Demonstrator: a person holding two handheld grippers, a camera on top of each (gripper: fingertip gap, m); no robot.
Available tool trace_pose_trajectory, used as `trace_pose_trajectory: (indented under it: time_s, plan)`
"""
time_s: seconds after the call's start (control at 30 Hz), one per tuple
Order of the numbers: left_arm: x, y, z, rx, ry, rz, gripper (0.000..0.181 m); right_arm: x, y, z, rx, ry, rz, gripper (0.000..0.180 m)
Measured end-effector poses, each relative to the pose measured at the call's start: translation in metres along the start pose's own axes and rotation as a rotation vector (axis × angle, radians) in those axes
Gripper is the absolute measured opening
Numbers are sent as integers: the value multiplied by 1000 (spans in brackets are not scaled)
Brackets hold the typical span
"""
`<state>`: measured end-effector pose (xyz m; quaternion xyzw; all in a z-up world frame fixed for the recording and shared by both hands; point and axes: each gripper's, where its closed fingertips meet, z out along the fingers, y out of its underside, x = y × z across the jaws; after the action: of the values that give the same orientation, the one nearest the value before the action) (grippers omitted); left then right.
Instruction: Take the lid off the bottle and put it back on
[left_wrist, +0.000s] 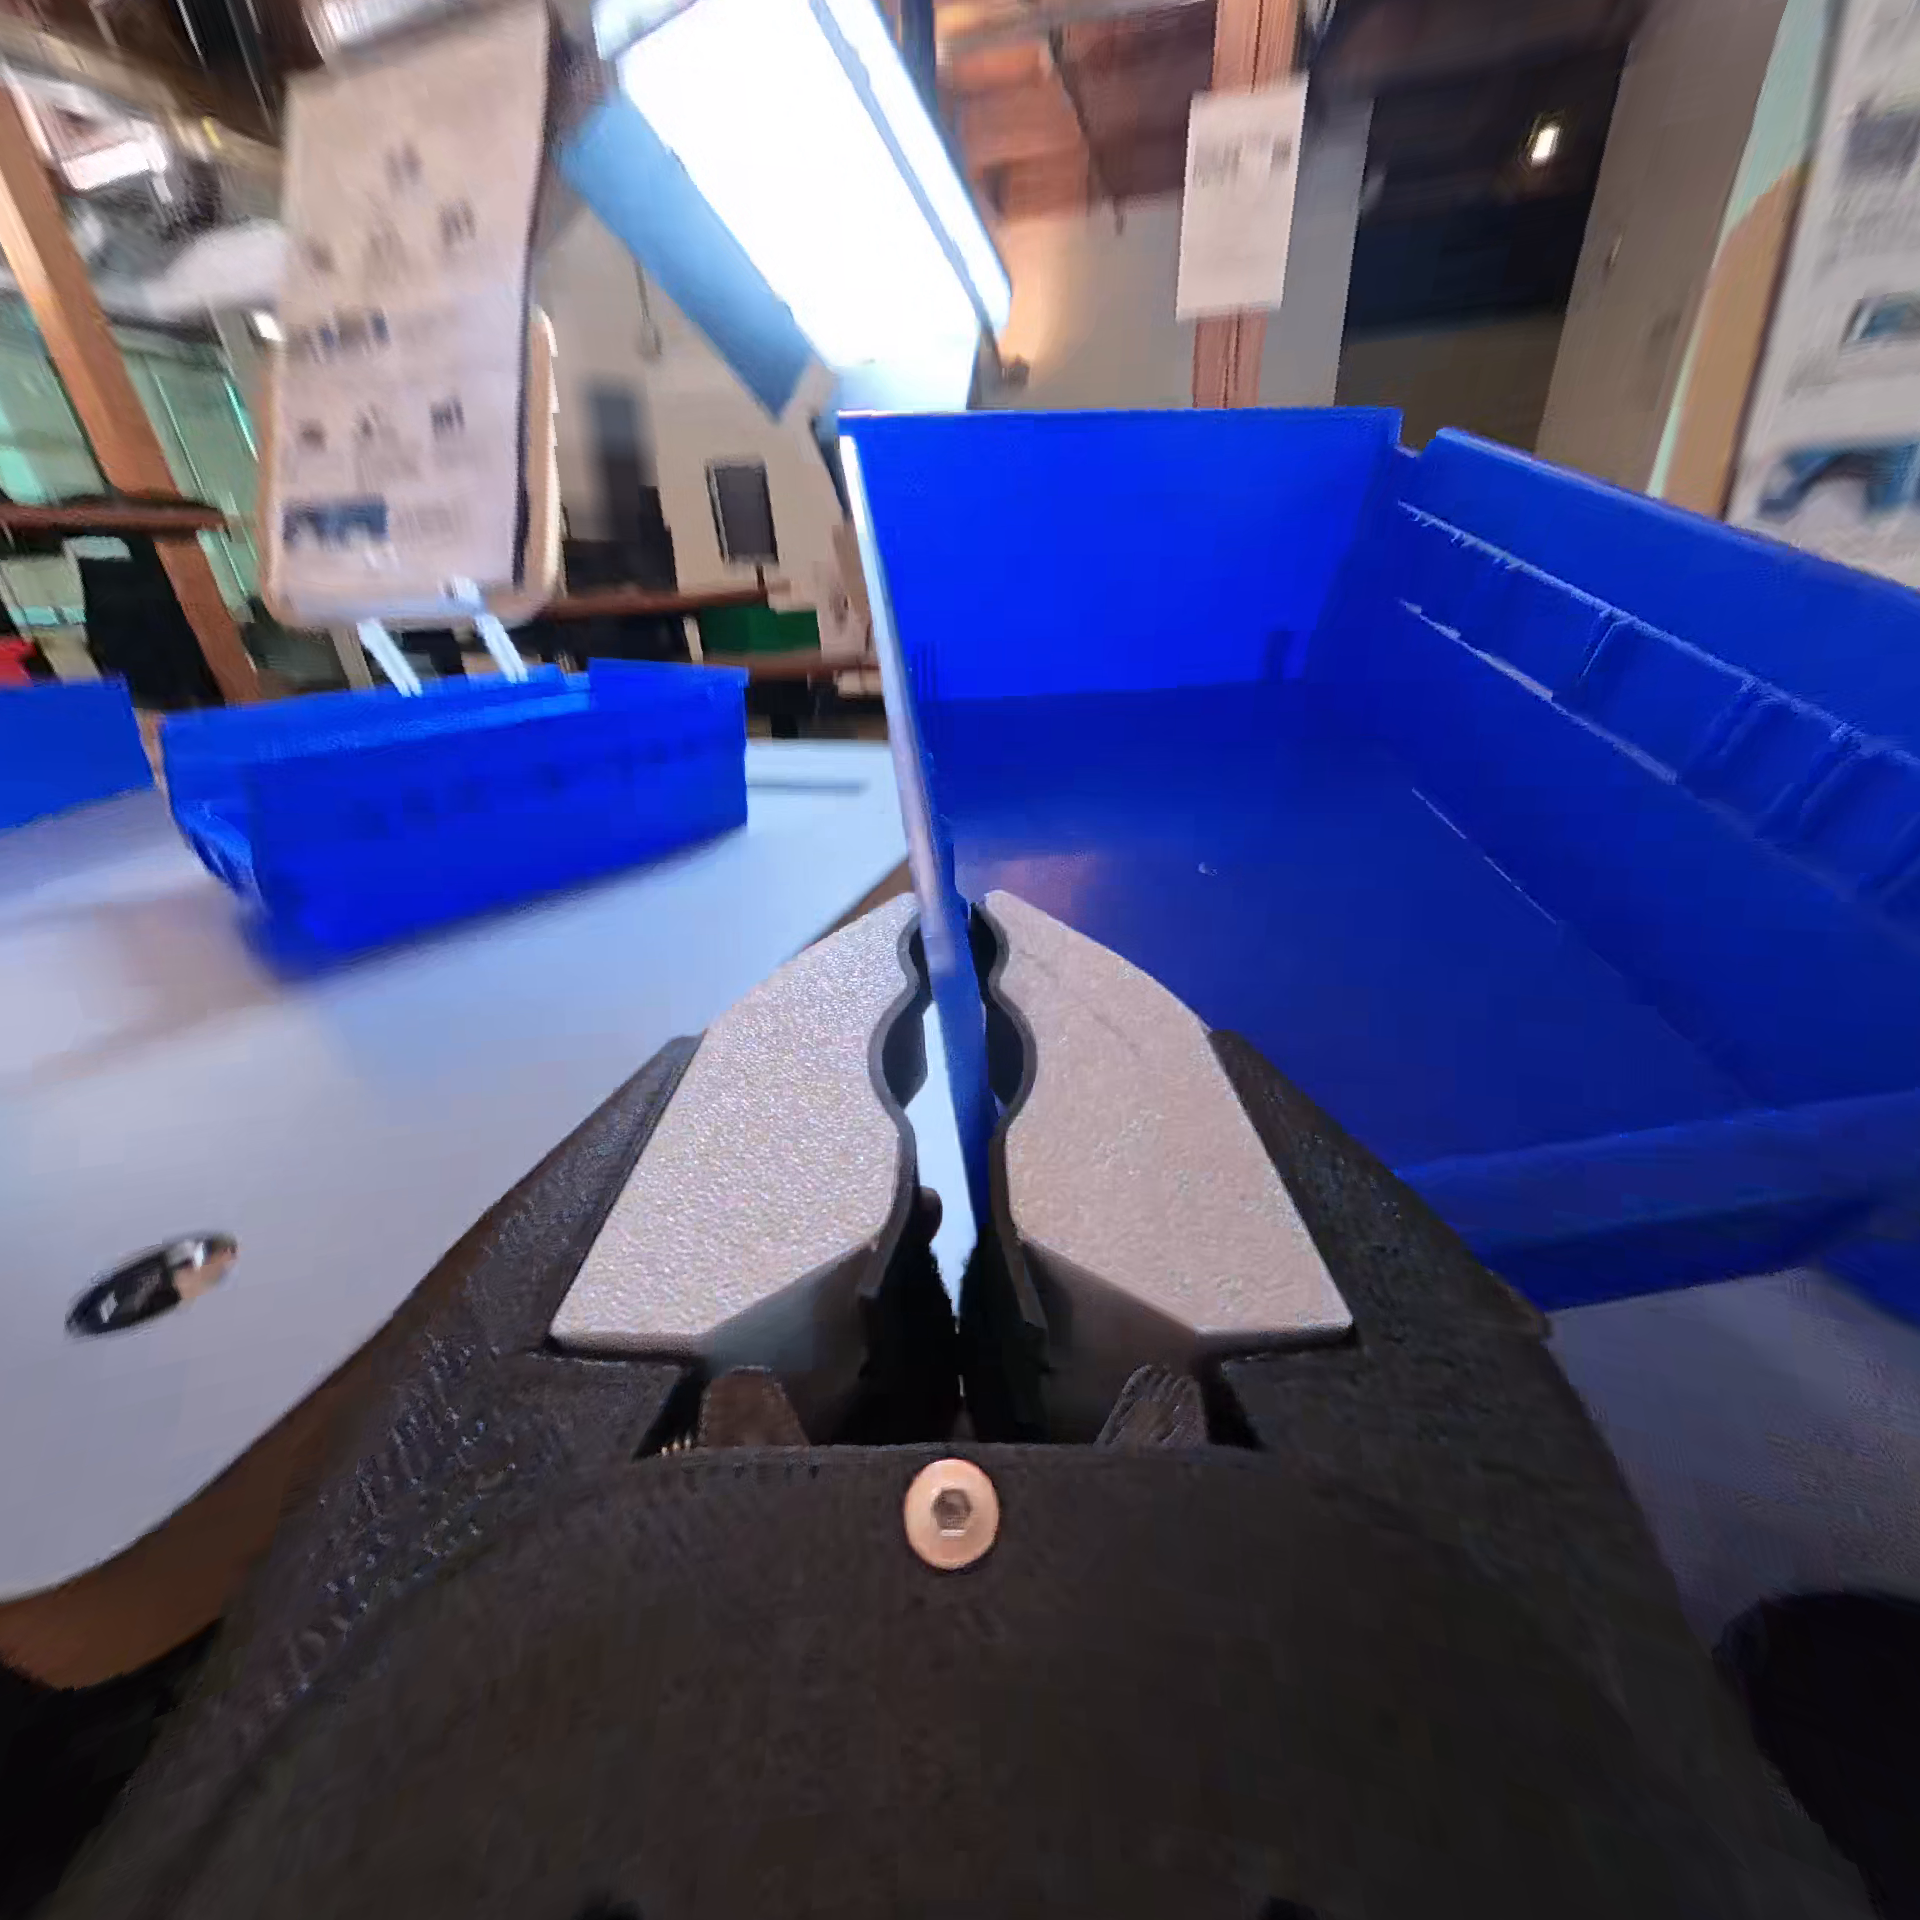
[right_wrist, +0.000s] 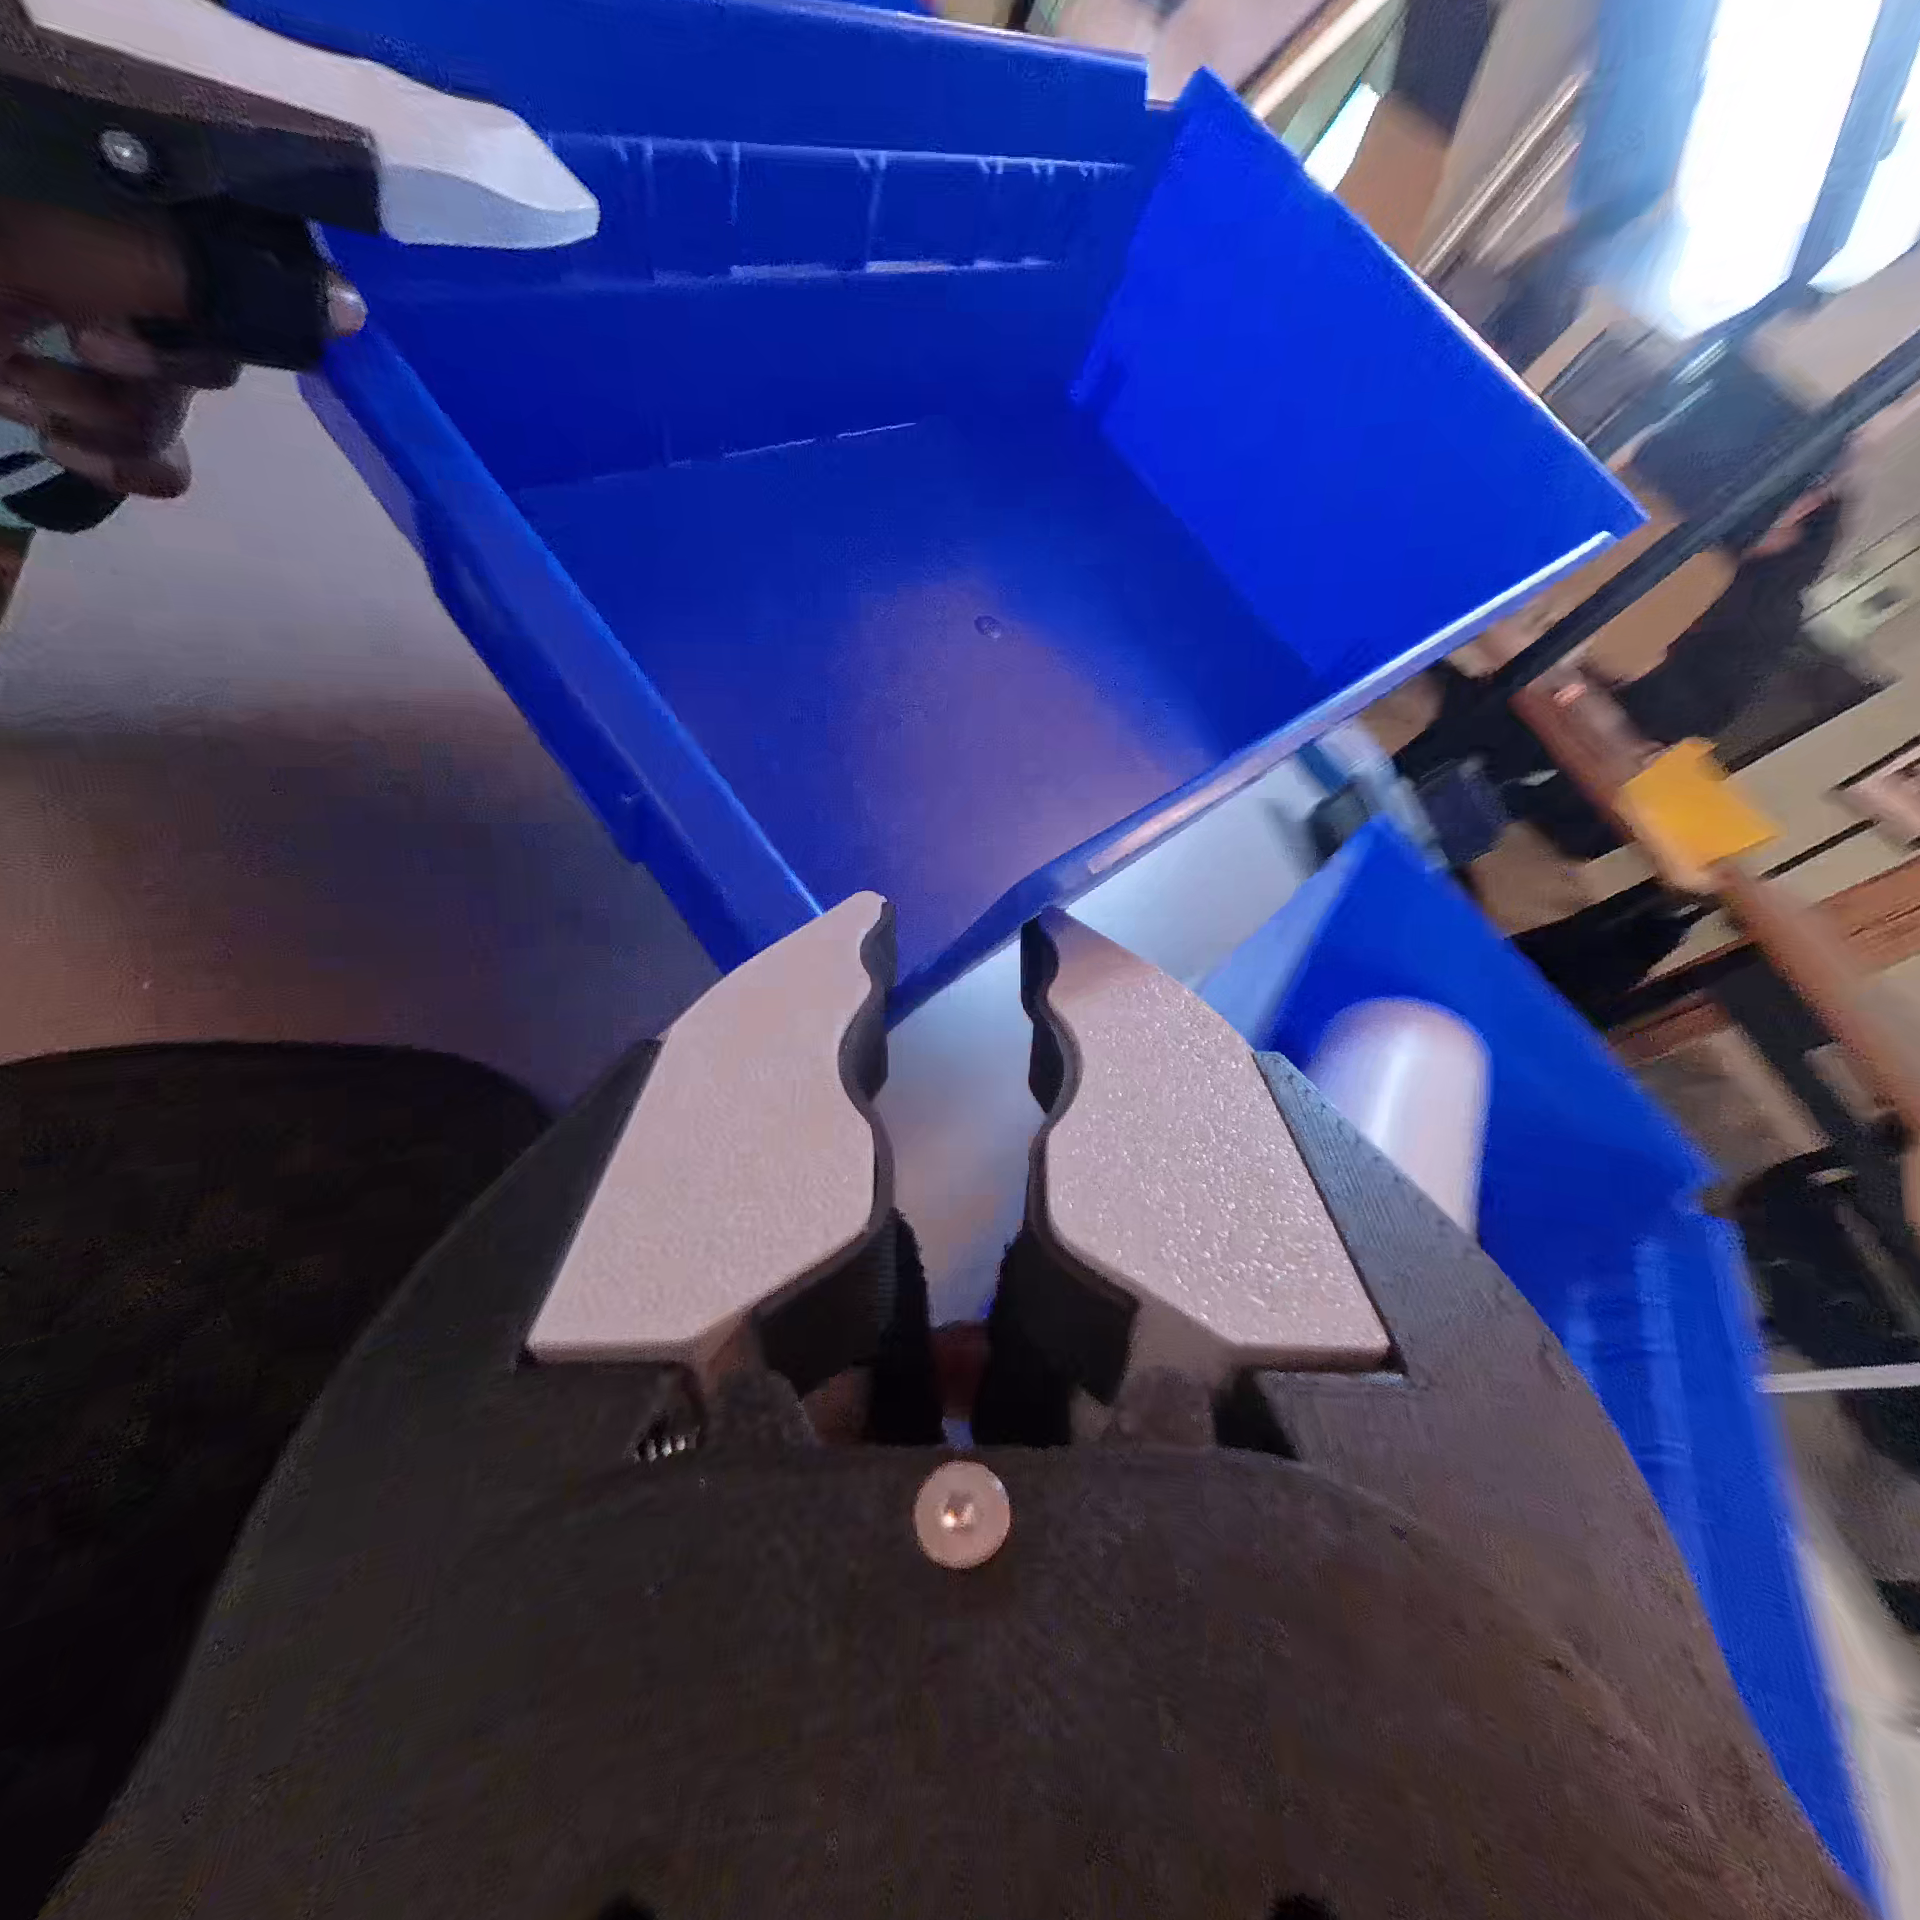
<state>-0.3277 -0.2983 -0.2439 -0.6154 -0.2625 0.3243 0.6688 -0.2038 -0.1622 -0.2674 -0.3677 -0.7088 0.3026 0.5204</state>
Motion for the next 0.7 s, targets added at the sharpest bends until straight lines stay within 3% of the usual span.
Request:
trace_pose_trajectory:
  time_s: [0.17,0.33,0.5,0.7]
  plan:
    - [60,-94,-7,246,92,27,6,52,-39,-79,150,215,-87,22]
    - [180,-141,6,363,343,25,7,102,-12,-183,131,482,-111,22]
    - [328,-143,9,341,570,-21,8,146,57,-289,-54,611,-15,23]
    - [487,-98,9,122,799,-37,8,169,154,-390,-314,666,129,23]
